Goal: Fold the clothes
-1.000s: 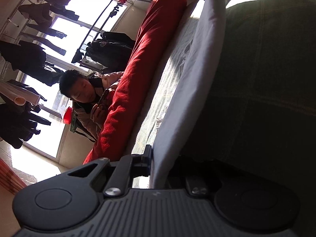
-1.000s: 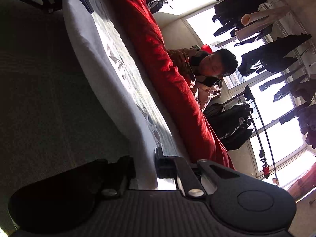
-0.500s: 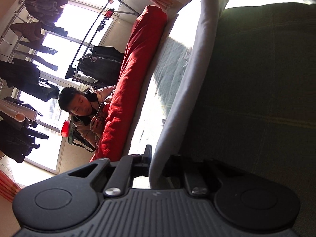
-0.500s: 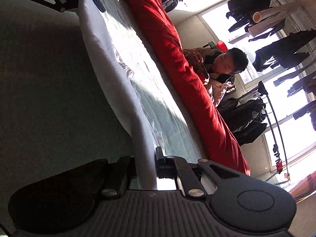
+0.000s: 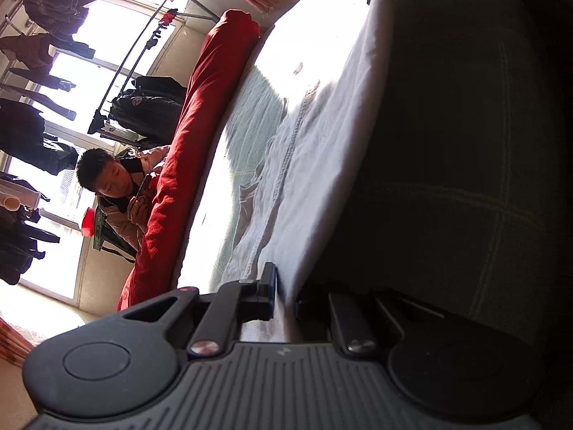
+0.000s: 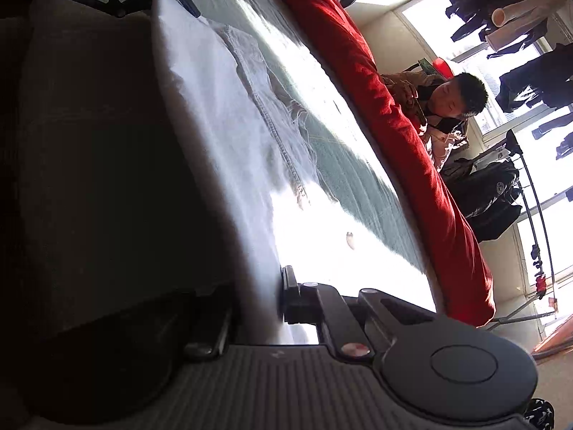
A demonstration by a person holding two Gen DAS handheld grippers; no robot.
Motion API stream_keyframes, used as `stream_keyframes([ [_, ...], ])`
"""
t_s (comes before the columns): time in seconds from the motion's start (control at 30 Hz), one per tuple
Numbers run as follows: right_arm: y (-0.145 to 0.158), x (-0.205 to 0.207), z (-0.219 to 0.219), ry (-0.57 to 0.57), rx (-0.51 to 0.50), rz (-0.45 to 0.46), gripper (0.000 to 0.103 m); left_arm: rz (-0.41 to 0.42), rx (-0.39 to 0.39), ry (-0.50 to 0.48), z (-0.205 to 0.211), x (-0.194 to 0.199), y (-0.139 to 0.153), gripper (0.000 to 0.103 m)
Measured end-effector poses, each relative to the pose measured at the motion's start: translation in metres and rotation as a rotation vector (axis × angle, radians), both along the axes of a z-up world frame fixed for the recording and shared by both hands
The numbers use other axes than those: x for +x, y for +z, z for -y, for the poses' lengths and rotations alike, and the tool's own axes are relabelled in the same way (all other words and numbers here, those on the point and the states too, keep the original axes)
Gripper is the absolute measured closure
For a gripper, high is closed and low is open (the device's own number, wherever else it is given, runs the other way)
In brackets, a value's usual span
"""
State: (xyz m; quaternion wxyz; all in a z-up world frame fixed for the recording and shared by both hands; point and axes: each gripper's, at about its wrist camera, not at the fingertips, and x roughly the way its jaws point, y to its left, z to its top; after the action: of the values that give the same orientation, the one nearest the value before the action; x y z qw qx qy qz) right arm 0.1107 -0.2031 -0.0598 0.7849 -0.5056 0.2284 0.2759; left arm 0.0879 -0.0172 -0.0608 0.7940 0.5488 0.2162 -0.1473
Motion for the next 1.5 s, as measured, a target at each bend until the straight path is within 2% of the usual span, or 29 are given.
stream_keyframes([
  [0.17, -0.011, -0.006, 0.005, -0.017, 0.01, -0.058, 0.093, -0.062, -0.013, 0.014, -0.003, -0.01, -0.007, 0.094],
  [0.3, -0.015, -0.016, 0.015, -0.035, 0.039, -0.118, 0.078, -0.131, -0.024, 0.016, -0.008, -0.02, -0.012, 0.091],
  [0.37, -0.012, -0.024, 0.024, -0.048, 0.061, -0.15, 0.07, -0.134, -0.083, 0.034, -0.013, -0.014, 0.001, 0.088],
  [0.47, -0.004, -0.034, 0.045, -0.084, 0.108, -0.202, 0.065, -0.138, -0.171, 0.062, -0.019, -0.005, 0.019, 0.087],
  [0.6, 0.013, -0.037, 0.079, -0.183, 0.227, -0.265, 0.06, -0.143, -0.289, 0.098, -0.028, 0.007, 0.044, 0.087],
  [0.7, 0.029, -0.027, 0.103, -0.256, 0.405, -0.314, 0.059, -0.147, -0.378, 0.126, -0.035, 0.016, 0.063, 0.085],
  [0.73, 0.032, -0.022, 0.107, -0.275, 0.463, -0.32, 0.058, -0.149, -0.407, 0.136, -0.037, 0.02, 0.068, 0.081],
  [0.8, 0.037, -0.012, 0.111, -0.305, 0.561, -0.315, 0.052, -0.191, -0.476, 0.165, -0.036, 0.035, 0.063, 0.072],
  [0.87, 0.037, 0.0, 0.112, -0.337, 0.647, -0.318, 0.051, -0.249, -0.551, 0.194, -0.036, 0.048, 0.054, 0.071],
  [0.97, 0.021, 0.022, 0.107, -0.392, 0.729, -0.348, 0.049, -0.338, -0.643, 0.25, -0.041, 0.056, 0.036, 0.07],
  [1.07, -0.009, 0.019, 0.111, -0.468, 0.744, -0.394, 0.048, -0.42, -0.693, 0.325, -0.054, 0.045, 0.014, 0.066],
  [1.1, -0.016, 0.016, 0.113, -0.483, 0.735, -0.399, 0.047, -0.44, -0.705, 0.346, -0.059, 0.041, 0.009, 0.058],
  [1.13, -0.02, 0.01, 0.118, -0.485, 0.735, -0.396, 0.046, -0.446, -0.718, 0.354, -0.064, 0.036, 0.01, 0.053],
  [1.2, -0.022, -0.003, 0.132, -0.489, 0.761, -0.39, 0.045, -0.459, -0.744, 0.371, -0.074, 0.027, 0.011, 0.05],
  [1.3, -0.009, -0.002, 0.147, -0.524, 0.837, -0.385, 0.044, -0.434, -0.773, 0.392, -0.079, 0.026, 0.025, 0.048],
  [1.4, 0.004, 0.019, 0.163, -0.556, 0.929, -0.353, 0.047, -0.436, -0.877, 0.384, -0.073, 0.04, 0.04, 0.033],
  [1.43, 0.002, 0.029, 0.165, -0.571, 0.943, -0.358, 0.058, -0.445, -0.915, 0.38, -0.071, 0.045, 0.044, 0.031],
  [1.47, -0.001, 0.039, 0.168, -0.586, 0.957, -0.363, 0.079, -0.463, -0.947, 0.37, -0.067, 0.05, 0.046, 0.031],
  [1.5, -0.003, 0.049, 0.171, -0.602, 0.97, -0.368, 0.084, -0.477, -0.967, 0.36, -0.063, 0.055, 0.047, 0.031],
])
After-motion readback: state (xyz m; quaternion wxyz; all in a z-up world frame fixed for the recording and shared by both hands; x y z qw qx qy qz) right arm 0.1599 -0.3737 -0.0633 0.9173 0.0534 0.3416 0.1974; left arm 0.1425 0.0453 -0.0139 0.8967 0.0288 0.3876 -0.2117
